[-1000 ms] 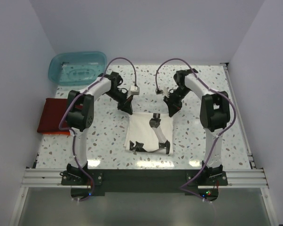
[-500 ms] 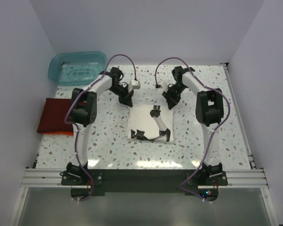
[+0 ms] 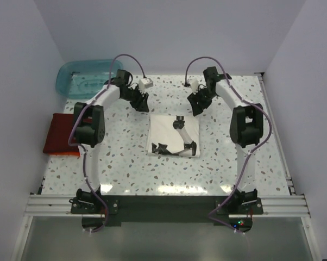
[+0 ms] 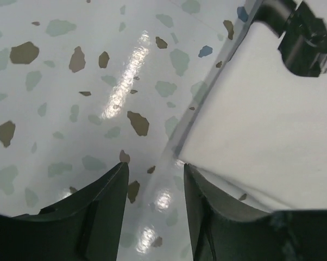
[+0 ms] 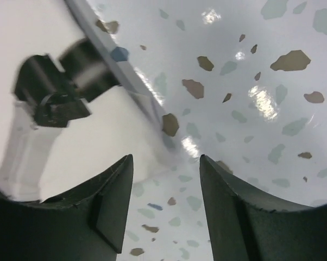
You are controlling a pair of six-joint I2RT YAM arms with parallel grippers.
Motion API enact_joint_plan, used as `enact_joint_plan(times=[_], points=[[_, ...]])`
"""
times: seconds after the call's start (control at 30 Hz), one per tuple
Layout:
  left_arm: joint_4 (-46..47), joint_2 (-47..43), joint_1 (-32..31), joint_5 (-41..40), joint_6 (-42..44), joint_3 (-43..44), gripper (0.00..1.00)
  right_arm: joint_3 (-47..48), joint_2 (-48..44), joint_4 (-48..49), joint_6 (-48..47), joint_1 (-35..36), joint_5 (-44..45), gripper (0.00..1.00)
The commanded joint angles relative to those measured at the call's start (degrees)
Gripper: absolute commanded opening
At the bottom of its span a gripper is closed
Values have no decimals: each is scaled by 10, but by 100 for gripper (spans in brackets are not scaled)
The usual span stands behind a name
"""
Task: Fold and stack the t-shirts
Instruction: Fold the tshirt
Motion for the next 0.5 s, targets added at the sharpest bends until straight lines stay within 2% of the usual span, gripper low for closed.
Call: enact_joint_plan(times=[0.0, 0.07, 0.1, 0.13, 0.17, 0.2, 0.27, 0.37, 0.47], points=[[46, -139, 10, 85, -127, -53, 51, -40, -134, 18, 103, -5, -105, 55], [80, -184, -5, 129, -197, -140, 53, -89, -192, 21, 171, -3, -148, 54], [98, -225, -12, 136, -221, -176, 53, -120, -213, 27, 194, -3, -207, 53], [119, -245, -21, 142, -247, -209, 53, -182, -229, 31, 213, -1, -232, 52], [142, -263, -30, 161, -276, -277, 53, -213, -257, 47, 231, 7, -253, 50], [184, -291, -47, 167, -326, -306, 53, -270, -269, 59, 266, 14, -269, 45], [243, -309, -71, 185, -405, -381, 53, -310, -286, 66, 286, 43, -303, 42], [327, -318, -98, 213, -488, -456, 52, -371, -285, 83, 296, 83, -333, 40], [345, -301, -118, 218, -497, -481, 52, -435, -268, 138, 338, 96, -346, 38]])
